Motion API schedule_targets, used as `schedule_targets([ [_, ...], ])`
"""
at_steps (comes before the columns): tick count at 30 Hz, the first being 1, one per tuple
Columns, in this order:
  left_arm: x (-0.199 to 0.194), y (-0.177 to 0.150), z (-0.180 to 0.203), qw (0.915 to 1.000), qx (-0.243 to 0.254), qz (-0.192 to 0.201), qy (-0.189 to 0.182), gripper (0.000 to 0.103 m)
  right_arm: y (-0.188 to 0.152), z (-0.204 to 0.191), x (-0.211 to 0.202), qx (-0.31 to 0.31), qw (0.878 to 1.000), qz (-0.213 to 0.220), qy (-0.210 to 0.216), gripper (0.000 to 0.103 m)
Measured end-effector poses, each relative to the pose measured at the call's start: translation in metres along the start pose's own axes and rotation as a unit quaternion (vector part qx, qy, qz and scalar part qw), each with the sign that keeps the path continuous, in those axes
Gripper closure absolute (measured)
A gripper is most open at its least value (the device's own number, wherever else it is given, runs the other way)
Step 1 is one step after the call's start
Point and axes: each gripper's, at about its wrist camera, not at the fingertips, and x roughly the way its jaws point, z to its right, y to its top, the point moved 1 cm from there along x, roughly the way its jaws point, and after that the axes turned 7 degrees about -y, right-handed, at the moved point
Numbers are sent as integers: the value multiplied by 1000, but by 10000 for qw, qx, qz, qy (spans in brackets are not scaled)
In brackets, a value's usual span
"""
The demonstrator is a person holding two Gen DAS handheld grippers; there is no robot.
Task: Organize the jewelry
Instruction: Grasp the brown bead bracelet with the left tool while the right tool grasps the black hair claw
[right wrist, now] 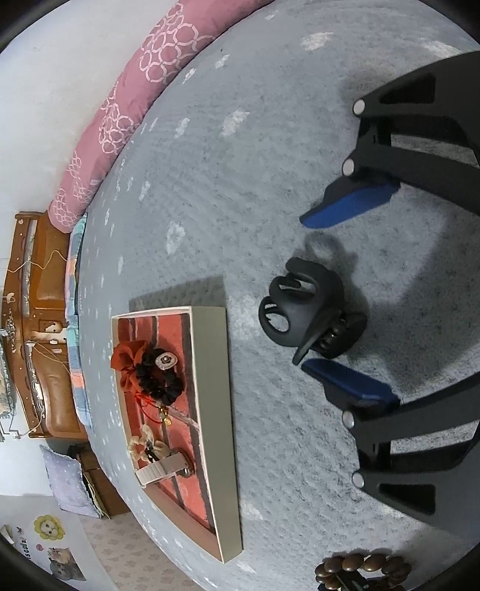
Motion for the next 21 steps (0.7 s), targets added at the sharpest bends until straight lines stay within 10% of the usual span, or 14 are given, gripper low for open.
schedule_targets([
  [21, -3, 1, -11, 9996, -240, 124, -126, 76, -2, -1, 0, 9, 10000, 21, 7, 56],
])
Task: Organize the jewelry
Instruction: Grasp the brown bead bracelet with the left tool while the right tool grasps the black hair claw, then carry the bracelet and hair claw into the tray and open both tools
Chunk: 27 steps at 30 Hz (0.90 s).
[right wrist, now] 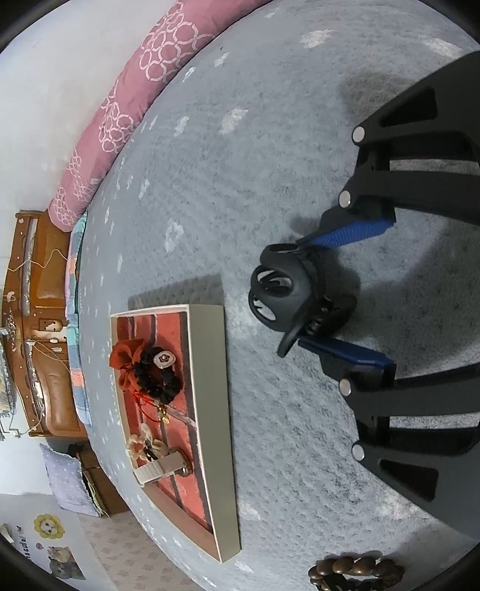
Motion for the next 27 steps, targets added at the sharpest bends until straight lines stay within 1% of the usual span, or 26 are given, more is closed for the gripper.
schedule_targets([
  [7, -5, 0, 1, 9999, 25, 137, 2, 76, 0, 7, -5, 157, 9998, 126, 58, 56],
  [13, -17, -1, 1, 9991, 29, 425, -46, 78, 0, 5, -15, 102, 9993, 348, 50, 56],
  [16, -23, -1, 7, 9981, 166, 582, 69, 85, 0, 5, -16, 95, 9992, 391, 77, 56],
  [18, -27, 0, 14, 9969, 332, 690, 177, 85, 1, 6, -19, 124, 9989, 447, 118, 56],
  [20, -30, 1, 18, 9959, 443, 768, 187, 85, 0, 9, -23, 186, 9983, 535, 152, 56],
  [23, -33, 4, 20, 9952, 485, 834, 162, 85, 0, 11, -24, 234, 9980, 554, 203, 56],
  [27, -34, 9, 16, 9955, 378, 866, 30, 85, 1, 12, -23, 271, 9979, 539, 232, 56],
])
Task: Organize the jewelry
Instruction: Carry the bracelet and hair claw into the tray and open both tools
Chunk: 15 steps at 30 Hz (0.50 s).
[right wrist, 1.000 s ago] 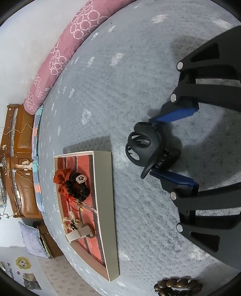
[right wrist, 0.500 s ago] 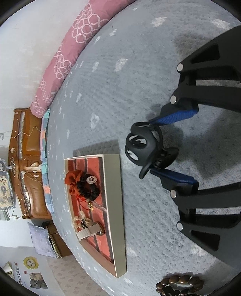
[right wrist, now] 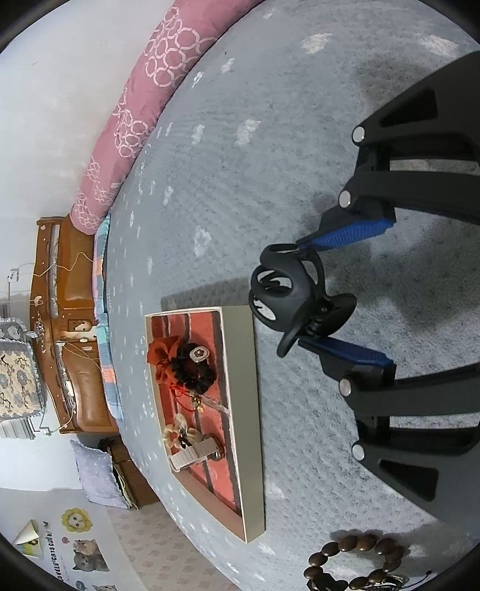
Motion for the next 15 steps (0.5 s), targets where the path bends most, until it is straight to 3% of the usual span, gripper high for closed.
schedule_targets([
  [8, -13, 18, 5, 9994, -65, 263, -220, 85, 2, 0, -6, -20, 9999, 92, 93, 56],
  [15, -13, 69, 17, 9978, 28, 532, -393, 85, 27, 1, -16, 125, 9992, 281, 266, 56],
])
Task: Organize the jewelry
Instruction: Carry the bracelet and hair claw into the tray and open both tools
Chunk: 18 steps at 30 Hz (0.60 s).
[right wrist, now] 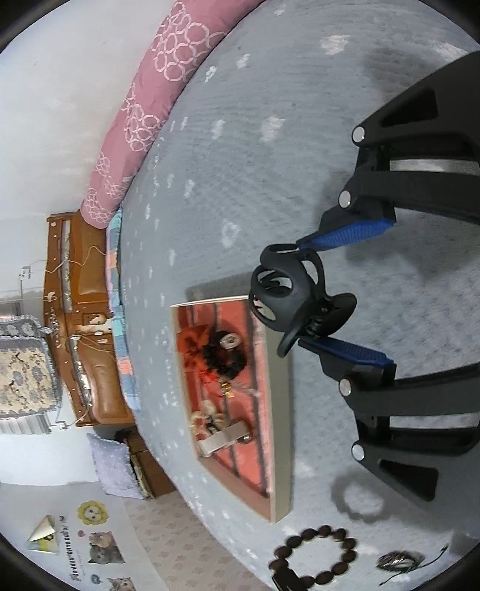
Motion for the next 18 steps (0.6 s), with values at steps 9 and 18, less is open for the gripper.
schedule_targets([
  [9, 50, 72, -23, 9997, -164, 109, 148, 85, 56, -32, 28, -458, 9988, 155, 121, 56],
  [18, 137, 96, -48, 9984, -61, -344, 451, 85, 87, -56, 92, -517, 9985, -97, 142, 56],
])
